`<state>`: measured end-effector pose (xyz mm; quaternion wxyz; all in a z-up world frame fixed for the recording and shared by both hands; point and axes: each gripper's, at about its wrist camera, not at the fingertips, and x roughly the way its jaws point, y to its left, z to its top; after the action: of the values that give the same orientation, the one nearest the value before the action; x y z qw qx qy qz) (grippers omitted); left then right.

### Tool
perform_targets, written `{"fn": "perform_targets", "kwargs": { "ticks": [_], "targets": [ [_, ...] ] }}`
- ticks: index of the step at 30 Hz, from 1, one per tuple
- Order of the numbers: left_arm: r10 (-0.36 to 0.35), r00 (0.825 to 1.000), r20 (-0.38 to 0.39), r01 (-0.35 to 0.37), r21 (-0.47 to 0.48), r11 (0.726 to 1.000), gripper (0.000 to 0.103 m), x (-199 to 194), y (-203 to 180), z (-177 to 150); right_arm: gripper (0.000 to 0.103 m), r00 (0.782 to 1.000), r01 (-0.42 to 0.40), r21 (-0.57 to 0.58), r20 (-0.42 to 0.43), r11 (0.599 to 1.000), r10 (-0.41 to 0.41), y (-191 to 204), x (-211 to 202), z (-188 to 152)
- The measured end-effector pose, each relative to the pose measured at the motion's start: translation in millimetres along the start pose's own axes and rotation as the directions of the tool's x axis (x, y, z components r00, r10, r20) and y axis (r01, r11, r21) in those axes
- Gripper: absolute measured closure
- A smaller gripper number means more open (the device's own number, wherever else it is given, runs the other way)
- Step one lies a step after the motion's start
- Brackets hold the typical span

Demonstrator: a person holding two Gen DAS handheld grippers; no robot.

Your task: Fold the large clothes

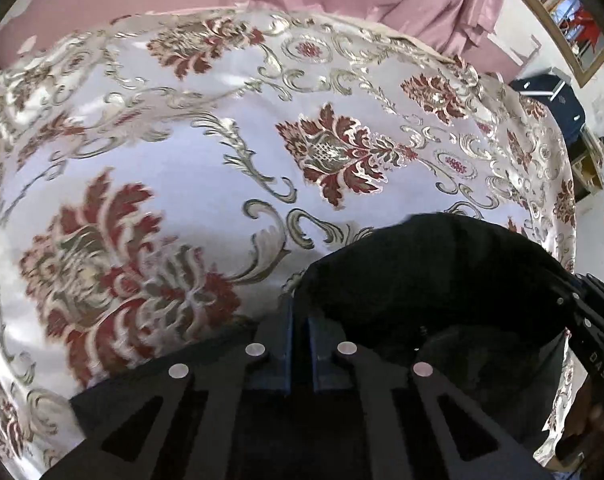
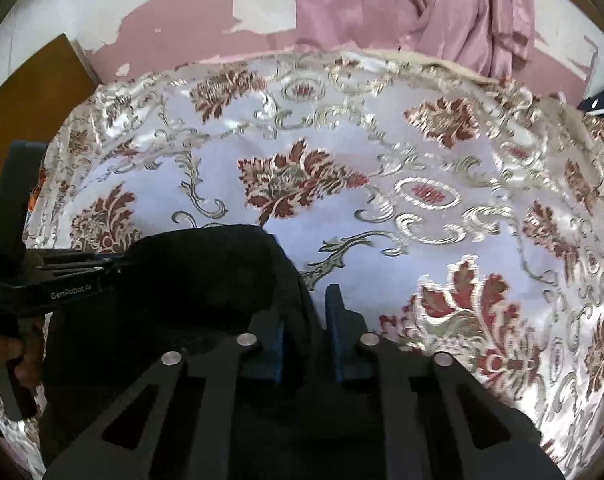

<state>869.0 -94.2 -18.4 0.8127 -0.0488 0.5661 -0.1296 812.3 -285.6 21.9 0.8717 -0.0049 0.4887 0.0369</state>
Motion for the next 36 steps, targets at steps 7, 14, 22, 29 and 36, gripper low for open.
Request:
{"fn": "perform_targets", "kwargs": {
  "ticks": [7, 14, 22, 29, 36],
  "targets": [
    [-0.053, 0.996, 0.073, 0.047, 0.076, 0.996, 0.097, -50, 9, -41, 0.094, 0.999, 0.009, -0.118, 0.054, 0.993, -0.002, -5, -45, -28],
    [-0.004, 0.999, 0.039, -0.004, 0.212, 0.977, 0.097, -53, -1, -94, 0.095, 0.999, 0.036, -0.293, -0.012, 0.955, -0.041, 11, -59, -81],
    [0.062, 0.998, -0.028, -0.051, 0.295, 0.954, 0.097, -17, -11, -141, 0.095, 0.99, 0.065, -0.283, -0.105, 0.957, -0.098, 13, -33, -125],
    [-0.053, 0.999, -0.013, 0.055, 0.213, 0.976, 0.095, -25, 4, -139, 0.092, 0.993, 0.032, -0.227, -0.102, 0.973, -0.057, 8, -34, -128],
    [-0.076, 0.997, 0.01, 0.072, 0.206, 0.976, 0.09, -61, 18, -133, 0.057, 0.989, -0.091, -0.185, -0.129, 0.978, 0.068, -4, -65, -121]
  ]
}}
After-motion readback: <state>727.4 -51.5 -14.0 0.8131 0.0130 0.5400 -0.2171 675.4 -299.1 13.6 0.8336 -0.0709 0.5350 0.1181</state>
